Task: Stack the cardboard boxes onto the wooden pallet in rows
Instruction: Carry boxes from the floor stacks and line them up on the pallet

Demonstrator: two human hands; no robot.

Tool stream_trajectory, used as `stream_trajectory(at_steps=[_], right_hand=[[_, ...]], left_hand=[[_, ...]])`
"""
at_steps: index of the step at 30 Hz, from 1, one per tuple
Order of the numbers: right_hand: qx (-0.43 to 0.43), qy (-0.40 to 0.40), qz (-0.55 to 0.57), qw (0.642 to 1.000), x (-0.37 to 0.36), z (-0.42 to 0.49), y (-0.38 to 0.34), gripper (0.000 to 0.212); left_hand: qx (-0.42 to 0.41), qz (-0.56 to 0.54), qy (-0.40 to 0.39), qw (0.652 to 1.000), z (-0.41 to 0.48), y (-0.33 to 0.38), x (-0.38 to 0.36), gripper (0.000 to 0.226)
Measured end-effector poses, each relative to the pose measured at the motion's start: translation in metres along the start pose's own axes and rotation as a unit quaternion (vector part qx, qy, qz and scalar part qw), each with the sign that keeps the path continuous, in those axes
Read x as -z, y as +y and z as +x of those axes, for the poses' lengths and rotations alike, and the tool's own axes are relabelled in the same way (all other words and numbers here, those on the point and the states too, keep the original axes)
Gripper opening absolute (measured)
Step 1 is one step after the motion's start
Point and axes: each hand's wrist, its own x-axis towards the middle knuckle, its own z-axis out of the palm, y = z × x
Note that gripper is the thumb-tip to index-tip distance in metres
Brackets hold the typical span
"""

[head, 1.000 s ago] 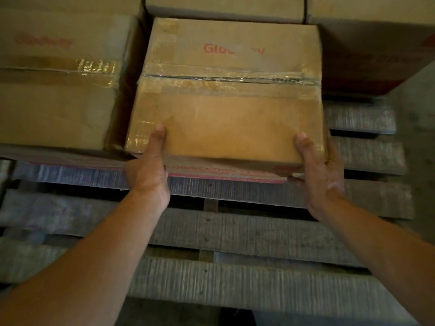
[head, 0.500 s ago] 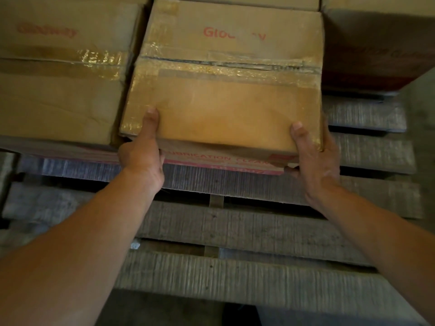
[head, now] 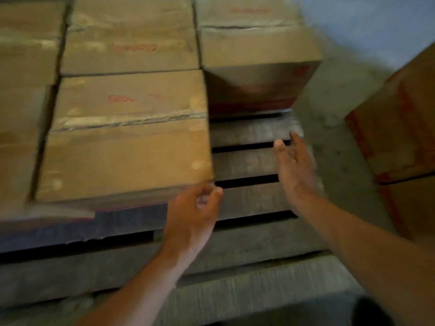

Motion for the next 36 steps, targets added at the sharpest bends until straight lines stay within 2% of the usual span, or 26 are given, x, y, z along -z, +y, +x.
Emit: stream_trajectory(at_steps=[2, 5, 10, 14, 18, 24, 29, 32, 36], right_hand=[[0.003, 0.054, -0.004, 0.999, 0.050, 0.022, 0.002, 0.060], [-0.001, 0.145, -0.012, 0.989, 0.126, 0.058, 0.008, 0.059], [-0.011, 0.289, 0.024, 0.957, 0.246, 0.134, 0.031, 0.065], [-0.080, 0.398, 0.052, 0.912, 0.332, 0.181, 0.057, 0.086], [-0.128, 0.399, 0.102, 0.902, 0.385, 0.219, 0.078, 0.096], [-0.139, 0.408, 0.224, 0.874, 0.408, 0.262, 0.082, 0.081], [-0.131, 0.405, 0.262, 0.866, 0.409, 0.262, 0.082, 0.104], [-0.123, 0.404, 0.266, 0.866, 0.410, 0.262, 0.081, 0.107], [-0.118, 0.397, 0.271, 0.869, 0.411, 0.260, 0.081, 0.106]], left_hand=[[-0.091, 0.058, -0.003, 0.994, 0.026, 0.043, -0.028, 0.019], [-0.158, 0.121, -0.002, 0.980, 0.065, 0.103, -0.071, 0.009], [-0.232, 0.173, -0.006, 0.957, 0.116, 0.181, -0.184, 0.024], [-0.225, 0.157, -0.013, 0.962, 0.153, 0.241, -0.306, 0.044], [-0.230, 0.125, -0.034, 0.965, 0.192, 0.308, -0.416, 0.068], [-0.268, 0.164, -0.033, 0.949, 0.268, 0.376, -0.522, 0.085], [-0.222, 0.169, -0.068, 0.958, 0.316, 0.397, -0.572, 0.102], [-0.219, 0.169, -0.078, 0.958, 0.323, 0.394, -0.580, 0.099], [-0.229, 0.175, -0.053, 0.956, 0.319, 0.394, -0.578, 0.080]])
